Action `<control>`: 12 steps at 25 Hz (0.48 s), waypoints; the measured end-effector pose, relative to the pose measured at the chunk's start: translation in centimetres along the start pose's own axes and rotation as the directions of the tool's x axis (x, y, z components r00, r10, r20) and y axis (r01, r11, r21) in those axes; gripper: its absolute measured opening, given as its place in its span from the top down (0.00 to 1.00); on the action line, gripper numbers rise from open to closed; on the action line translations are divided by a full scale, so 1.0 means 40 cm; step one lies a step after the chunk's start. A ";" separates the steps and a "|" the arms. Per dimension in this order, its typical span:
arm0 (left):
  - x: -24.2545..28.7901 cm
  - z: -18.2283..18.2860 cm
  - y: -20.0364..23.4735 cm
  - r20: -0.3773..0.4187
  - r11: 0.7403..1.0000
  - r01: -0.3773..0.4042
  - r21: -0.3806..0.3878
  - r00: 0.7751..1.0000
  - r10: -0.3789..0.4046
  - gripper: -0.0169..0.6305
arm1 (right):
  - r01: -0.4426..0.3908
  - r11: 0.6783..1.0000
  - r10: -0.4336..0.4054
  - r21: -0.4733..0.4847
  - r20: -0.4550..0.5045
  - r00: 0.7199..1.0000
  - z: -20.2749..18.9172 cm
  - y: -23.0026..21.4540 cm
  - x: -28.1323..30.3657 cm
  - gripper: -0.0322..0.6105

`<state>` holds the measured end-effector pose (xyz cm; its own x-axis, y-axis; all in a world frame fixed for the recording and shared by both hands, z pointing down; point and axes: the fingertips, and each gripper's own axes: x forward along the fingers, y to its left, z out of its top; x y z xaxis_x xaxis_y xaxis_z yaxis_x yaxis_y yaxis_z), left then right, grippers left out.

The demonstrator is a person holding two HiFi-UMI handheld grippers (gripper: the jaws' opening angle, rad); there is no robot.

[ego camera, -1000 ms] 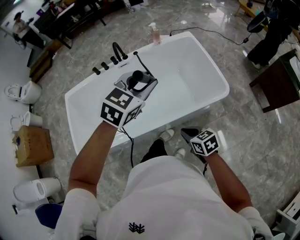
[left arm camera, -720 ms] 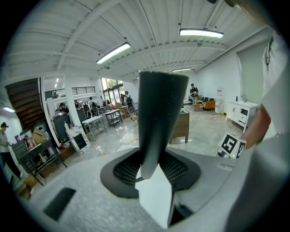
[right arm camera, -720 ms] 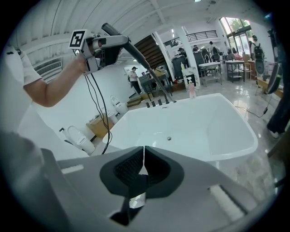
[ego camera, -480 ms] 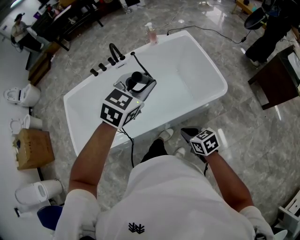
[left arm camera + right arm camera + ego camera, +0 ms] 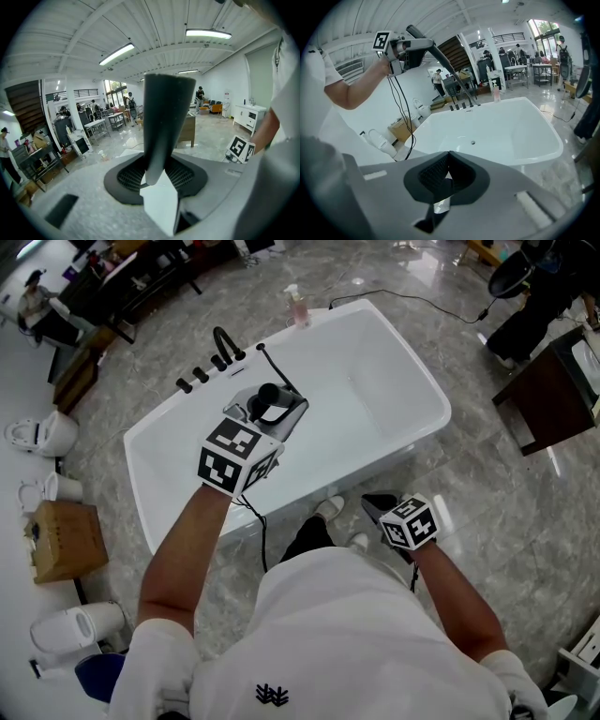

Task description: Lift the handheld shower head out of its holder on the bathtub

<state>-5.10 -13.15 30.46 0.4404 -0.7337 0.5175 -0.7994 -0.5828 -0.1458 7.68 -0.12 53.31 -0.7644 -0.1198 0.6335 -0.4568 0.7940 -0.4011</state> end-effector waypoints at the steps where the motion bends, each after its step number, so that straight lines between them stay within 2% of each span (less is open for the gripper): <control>1: 0.000 -0.001 -0.001 0.000 1.000 -0.001 0.000 1.000 0.001 0.76 | 0.001 1.000 -0.001 -0.001 0.000 1.000 -0.002 0.000 -0.002 0.93; 12: -0.001 -0.007 -0.009 -0.006 1.000 -0.020 0.012 1.000 0.020 0.76 | 0.017 1.000 -0.018 0.012 0.014 1.000 -0.031 -0.007 -0.020 0.93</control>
<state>-4.92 -12.81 30.73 0.4216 -0.7431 0.5196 -0.8032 -0.5720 -0.1665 8.96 0.49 53.73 -0.7626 -0.1420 0.6310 -0.4753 0.7848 -0.3977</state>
